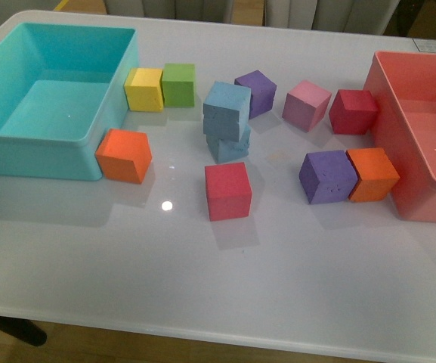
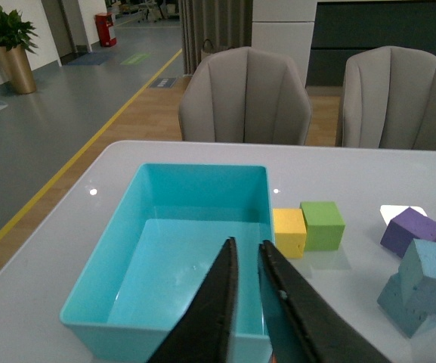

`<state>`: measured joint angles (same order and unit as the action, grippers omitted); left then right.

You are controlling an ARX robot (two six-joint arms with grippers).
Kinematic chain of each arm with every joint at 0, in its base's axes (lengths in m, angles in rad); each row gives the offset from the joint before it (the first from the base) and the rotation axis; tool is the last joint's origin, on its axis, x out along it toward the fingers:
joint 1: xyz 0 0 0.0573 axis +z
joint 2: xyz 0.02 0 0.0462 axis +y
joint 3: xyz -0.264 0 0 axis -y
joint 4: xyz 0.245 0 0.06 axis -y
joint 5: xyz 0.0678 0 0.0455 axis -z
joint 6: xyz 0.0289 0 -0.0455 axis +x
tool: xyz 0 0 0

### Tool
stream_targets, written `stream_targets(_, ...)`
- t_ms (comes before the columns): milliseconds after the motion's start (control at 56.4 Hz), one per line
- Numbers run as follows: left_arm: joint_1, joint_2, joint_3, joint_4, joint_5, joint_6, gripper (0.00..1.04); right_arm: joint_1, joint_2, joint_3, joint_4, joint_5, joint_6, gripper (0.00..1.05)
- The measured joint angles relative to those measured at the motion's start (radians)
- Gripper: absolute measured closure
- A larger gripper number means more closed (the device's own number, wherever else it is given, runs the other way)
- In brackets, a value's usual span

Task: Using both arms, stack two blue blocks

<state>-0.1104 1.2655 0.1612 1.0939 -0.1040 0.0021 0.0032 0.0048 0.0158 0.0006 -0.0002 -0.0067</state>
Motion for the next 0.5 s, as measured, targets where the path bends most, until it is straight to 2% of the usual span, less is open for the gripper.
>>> stream_targets(195,0.029,-0.154,-0.064,-0.092,0.029,0.000,1.03,0.000,0.000,0.000,0.000,0.000,0.000,0.09)
stream_targets(266,0.079,-0.221,-0.085,-0.139,0.095,0.000,1.03,0.000,0.000,0.000,0.000,0.000,0.000,0.09)
stream_targets(319,0.104,-0.288,-0.102,-0.189,0.097,0.000,1.03,0.000,0.000,0.000,0.000,0.000,0.000,0.09)
stream_targets(496,0.106,-0.474,-0.134,-0.340,0.104,0.000,1.03,0.000,0.000,0.000,0.000,0.000,0.000,0.09)
